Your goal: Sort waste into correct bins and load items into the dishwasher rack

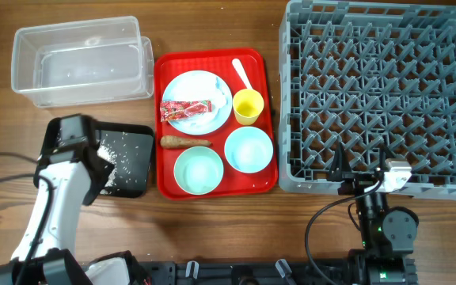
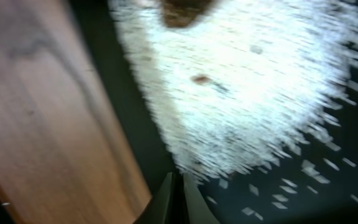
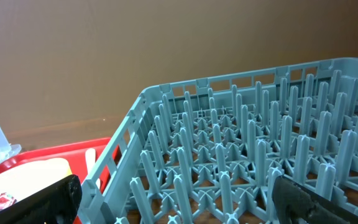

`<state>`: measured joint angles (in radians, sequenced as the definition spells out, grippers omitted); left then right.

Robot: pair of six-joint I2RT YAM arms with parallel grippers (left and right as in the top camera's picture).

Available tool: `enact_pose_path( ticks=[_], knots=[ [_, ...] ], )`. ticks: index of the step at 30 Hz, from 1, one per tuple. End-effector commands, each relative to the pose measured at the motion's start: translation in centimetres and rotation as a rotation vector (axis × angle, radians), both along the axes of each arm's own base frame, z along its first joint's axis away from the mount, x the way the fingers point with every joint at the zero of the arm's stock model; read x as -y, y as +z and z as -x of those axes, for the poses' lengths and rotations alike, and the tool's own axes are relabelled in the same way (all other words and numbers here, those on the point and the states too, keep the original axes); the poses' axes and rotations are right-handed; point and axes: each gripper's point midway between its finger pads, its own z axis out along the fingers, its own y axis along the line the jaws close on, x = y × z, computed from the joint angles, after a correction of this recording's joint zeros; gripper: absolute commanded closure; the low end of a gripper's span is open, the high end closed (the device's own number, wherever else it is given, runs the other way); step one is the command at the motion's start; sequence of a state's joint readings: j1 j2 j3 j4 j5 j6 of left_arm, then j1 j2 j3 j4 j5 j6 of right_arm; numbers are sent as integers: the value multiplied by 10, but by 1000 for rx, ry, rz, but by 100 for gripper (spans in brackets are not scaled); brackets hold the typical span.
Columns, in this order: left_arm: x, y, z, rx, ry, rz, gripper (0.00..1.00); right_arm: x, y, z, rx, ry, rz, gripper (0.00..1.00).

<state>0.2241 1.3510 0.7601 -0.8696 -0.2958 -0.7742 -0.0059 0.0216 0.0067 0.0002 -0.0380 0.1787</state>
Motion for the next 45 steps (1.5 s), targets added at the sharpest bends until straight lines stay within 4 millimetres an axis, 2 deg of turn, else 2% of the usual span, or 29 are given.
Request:
enact_pose_path(
  ticks=[1,5,7,9,11,14,17,20,22,23,24,27,31,33,39,42,45],
  knots=[
    [-19,-11,23,-30,130,14,94,-1,1,0,5,11,-7,0],
    [-18,-27,50,-91,179,44,94,-1,1,0,5,10,-7,0],
    [-16,-29,54,-104,181,49,92,-1,1,0,5,10,-7,0],
    [-17,-28,52,-92,181,45,94,-1,1,0,5,11,-8,0],
    [-22,-13,39,-27,180,26,96,-1,1,0,5,10,-7,0],
    [-31,24,20,133,180,-25,95,-1,1,0,5,11,-7,0],
    [-33,35,13,215,212,-41,92,-1,1,0,5,11,-7,0],
    [-17,28,8,224,198,59,91,-1,1,0,5,11,-7,0],
    [-30,32,6,237,208,-10,92,-1,1,0,5,10,-7,0],
    [-34,34,3,251,208,-31,96,-1,1,0,5,11,-8,0],
    [-38,34,-5,273,197,-45,96,-1,1,0,5,10,-7,0],
    [-43,15,-13,235,200,-44,96,-1,1,0,5,11,-7,0],
    [-48,-10,-5,124,214,-49,96,-1,1,0,5,11,-7,0],
    [-48,-16,2,95,235,-24,96,-1,1,0,5,11,-7,0],
    [-35,-32,29,73,363,184,96,-1,1,0,5,10,-8,0],
    [-34,-30,36,62,377,190,96,-1,1,0,5,10,-7,0],
    [-45,-5,17,210,350,132,96,-1,1,0,5,11,-7,0]
  ],
)
